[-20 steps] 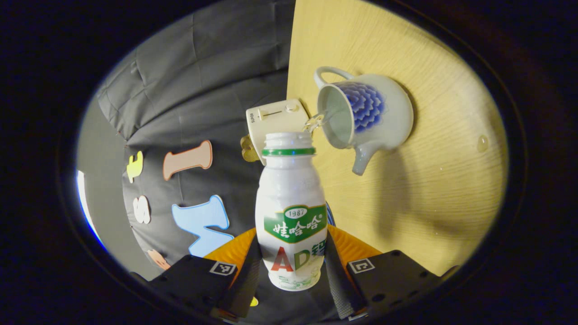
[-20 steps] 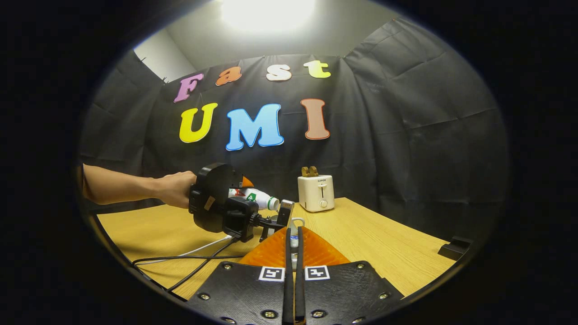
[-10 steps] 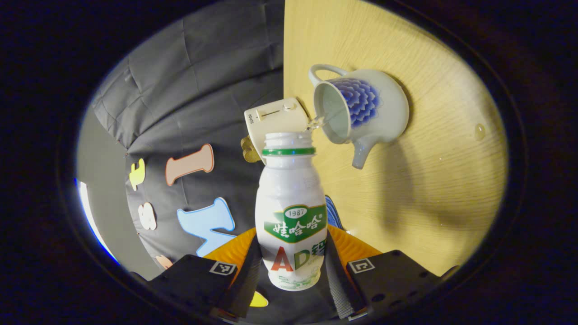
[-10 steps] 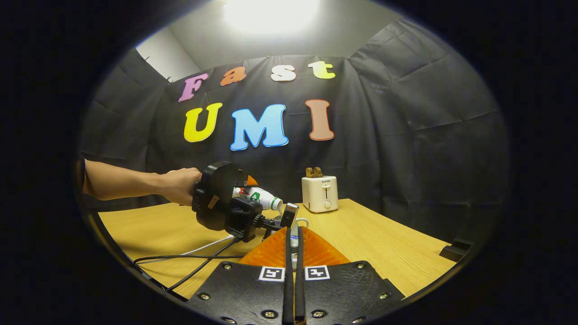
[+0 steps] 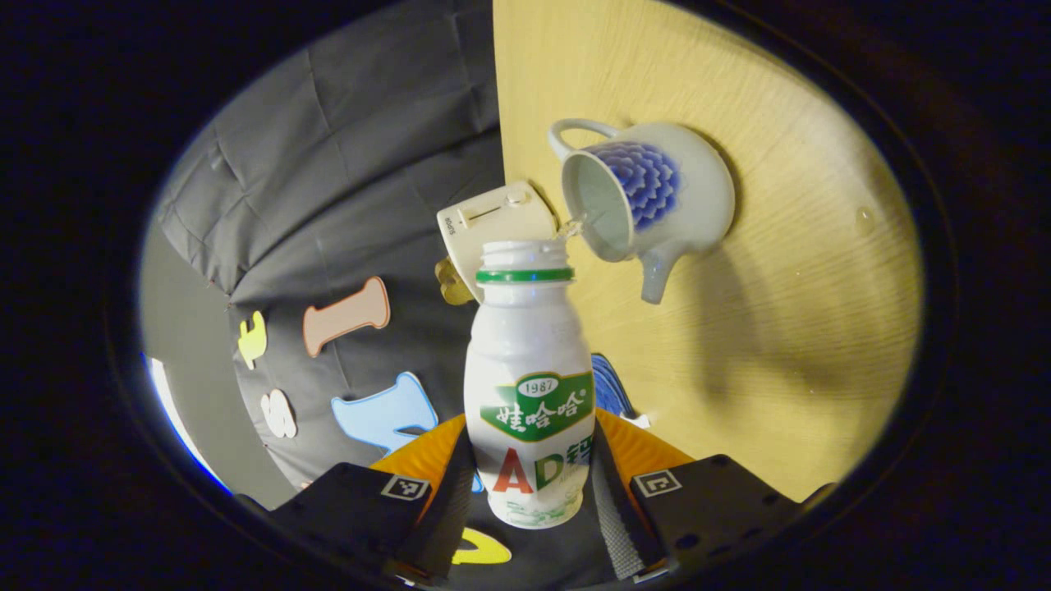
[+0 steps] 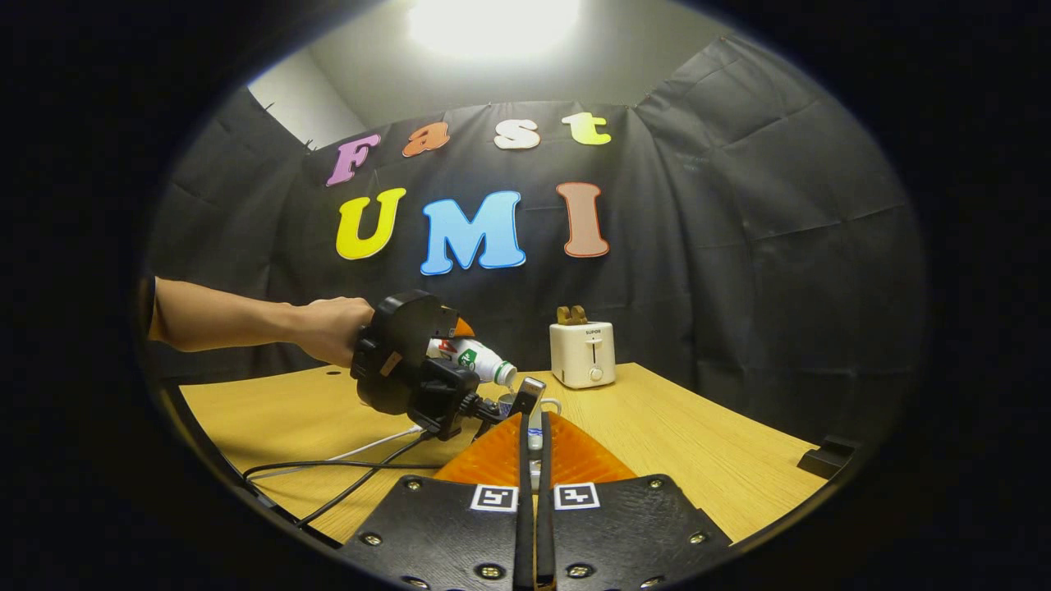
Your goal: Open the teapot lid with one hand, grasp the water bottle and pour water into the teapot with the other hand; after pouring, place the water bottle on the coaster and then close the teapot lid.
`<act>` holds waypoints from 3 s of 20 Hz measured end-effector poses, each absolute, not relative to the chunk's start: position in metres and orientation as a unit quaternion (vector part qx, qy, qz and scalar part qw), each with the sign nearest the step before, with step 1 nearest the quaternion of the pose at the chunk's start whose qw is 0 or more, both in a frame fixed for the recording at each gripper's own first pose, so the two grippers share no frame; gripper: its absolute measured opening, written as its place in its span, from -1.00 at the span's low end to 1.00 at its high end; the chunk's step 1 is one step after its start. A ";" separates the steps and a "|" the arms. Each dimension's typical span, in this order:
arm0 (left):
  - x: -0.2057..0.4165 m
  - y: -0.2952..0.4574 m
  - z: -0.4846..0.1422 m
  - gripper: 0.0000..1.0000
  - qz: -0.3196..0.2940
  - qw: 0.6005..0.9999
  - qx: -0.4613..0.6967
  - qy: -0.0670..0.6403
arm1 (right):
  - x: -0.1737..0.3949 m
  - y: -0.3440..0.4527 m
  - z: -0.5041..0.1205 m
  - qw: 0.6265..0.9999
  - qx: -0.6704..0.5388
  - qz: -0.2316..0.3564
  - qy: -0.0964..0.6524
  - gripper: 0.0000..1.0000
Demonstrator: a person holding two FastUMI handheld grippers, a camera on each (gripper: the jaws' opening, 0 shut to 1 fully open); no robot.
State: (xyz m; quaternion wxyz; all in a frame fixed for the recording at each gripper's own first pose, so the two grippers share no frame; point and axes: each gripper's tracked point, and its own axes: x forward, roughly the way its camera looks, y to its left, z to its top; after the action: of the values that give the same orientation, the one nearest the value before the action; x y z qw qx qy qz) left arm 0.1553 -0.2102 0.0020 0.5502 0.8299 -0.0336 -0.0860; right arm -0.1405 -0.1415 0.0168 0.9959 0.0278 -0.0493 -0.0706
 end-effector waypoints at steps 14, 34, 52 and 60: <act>0.155 -0.212 0.007 0.60 -0.078 0.516 0.852 -0.044 | -0.139 -0.138 0.013 0.997 0.036 -0.059 -0.044 -0.96; 0.157 -0.210 -0.016 0.60 -0.107 0.540 0.834 -0.020 | -0.139 -0.139 0.012 0.997 0.037 -0.061 -0.042 -0.96; 0.150 -0.170 -0.011 0.60 -0.182 0.916 0.356 -0.036 | -0.071 -0.119 0.048 0.998 0.015 -0.034 -0.049 -0.96; 0.158 -0.114 0.002 0.60 -0.185 0.979 0.077 -0.041 | 0.017 -0.121 0.059 0.999 -0.011 -0.039 -0.034 -0.96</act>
State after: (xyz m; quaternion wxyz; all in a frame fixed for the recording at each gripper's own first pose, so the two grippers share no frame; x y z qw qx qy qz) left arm 0.1584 -0.1143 0.0023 0.9789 0.0767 -0.0410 -0.1847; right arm 0.0166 -0.1206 0.0588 0.9986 -0.0111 -0.0335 -0.0392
